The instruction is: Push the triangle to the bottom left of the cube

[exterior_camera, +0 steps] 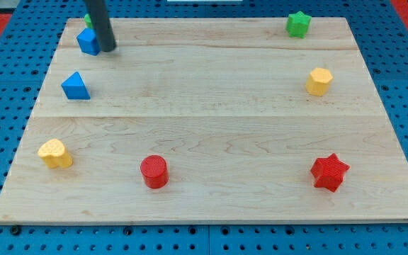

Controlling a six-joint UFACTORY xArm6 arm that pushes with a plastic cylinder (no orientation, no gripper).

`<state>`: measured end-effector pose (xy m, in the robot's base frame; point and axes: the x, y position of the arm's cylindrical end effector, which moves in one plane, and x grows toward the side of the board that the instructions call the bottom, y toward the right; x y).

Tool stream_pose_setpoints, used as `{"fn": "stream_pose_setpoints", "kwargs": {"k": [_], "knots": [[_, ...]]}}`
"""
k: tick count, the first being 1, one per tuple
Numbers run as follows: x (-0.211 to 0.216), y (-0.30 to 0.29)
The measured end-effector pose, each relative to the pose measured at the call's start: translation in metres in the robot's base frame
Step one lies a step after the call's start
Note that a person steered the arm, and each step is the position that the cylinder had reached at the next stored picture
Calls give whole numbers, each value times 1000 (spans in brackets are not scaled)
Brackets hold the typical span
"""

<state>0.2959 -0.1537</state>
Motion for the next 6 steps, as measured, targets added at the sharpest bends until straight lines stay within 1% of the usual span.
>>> {"fn": "stream_pose_setpoints", "kwargs": {"k": [1, 2, 3, 4, 5, 6], "knots": [[102, 50], [167, 17], [123, -29], [86, -61], [115, -61], [115, -79]]}}
